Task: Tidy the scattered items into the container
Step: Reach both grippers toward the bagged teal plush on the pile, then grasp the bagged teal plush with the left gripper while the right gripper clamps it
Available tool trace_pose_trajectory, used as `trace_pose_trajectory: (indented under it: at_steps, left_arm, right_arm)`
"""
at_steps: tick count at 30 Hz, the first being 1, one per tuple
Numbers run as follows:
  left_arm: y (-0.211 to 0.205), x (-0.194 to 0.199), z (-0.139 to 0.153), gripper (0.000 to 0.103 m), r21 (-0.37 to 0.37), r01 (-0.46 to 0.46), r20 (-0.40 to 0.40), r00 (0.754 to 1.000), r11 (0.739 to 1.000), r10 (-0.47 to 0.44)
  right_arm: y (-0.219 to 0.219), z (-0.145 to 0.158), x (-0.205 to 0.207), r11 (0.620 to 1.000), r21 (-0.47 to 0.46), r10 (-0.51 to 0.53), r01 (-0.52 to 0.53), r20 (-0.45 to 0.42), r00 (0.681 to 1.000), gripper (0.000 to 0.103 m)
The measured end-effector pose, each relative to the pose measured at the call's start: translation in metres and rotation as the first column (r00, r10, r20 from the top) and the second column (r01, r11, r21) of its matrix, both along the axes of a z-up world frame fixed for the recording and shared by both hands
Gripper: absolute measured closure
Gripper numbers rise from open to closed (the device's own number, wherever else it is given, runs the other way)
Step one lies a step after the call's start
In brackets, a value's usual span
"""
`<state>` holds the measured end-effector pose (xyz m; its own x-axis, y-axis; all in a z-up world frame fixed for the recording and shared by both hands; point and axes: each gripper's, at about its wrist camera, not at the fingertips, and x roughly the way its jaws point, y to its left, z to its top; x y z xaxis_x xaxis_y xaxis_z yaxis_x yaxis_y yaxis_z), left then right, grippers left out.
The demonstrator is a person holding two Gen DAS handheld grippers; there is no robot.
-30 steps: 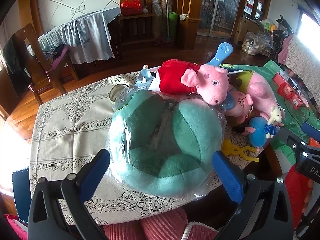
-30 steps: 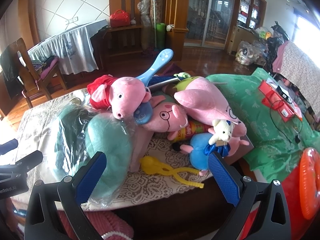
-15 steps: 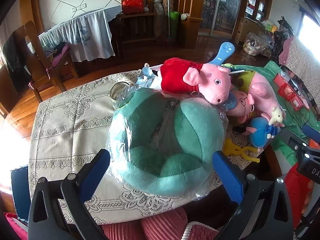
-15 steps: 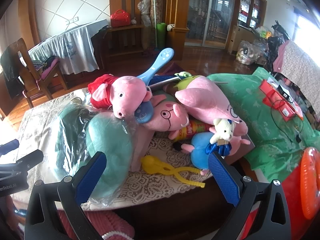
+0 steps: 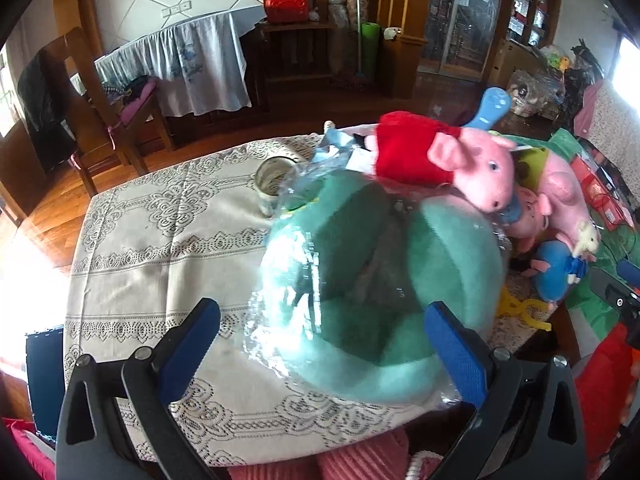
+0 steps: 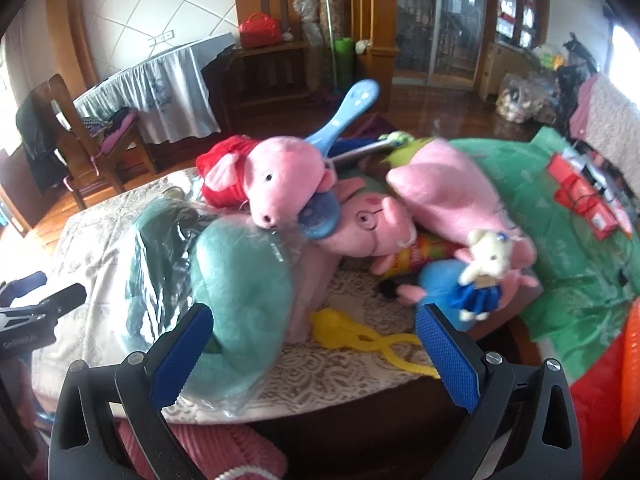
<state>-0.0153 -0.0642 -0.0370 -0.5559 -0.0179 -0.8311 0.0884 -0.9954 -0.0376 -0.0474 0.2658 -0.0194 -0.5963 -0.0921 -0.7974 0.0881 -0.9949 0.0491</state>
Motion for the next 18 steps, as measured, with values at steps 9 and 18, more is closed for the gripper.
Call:
trace_pose_trajectory:
  at_steps: [9, 18]
  left_arm:
    - [-0.027, -0.027, -0.044, 0.0, -0.089, 0.115, 0.025, 0.993, 0.989, -0.113]
    - [-0.026, -0.063, -0.095, 0.0, 0.0, 0.15, 0.006, 0.989, 0.989, -0.15]
  right_arm:
    - [-0.018, -0.054, -0.038, 0.996, -0.083, 0.022, -0.011, 0.129, 0.991, 0.0]
    - [-0.042, -0.092, -0.068, 0.995, -0.1, 0.032, -0.014, 0.187, 0.982, 0.0]
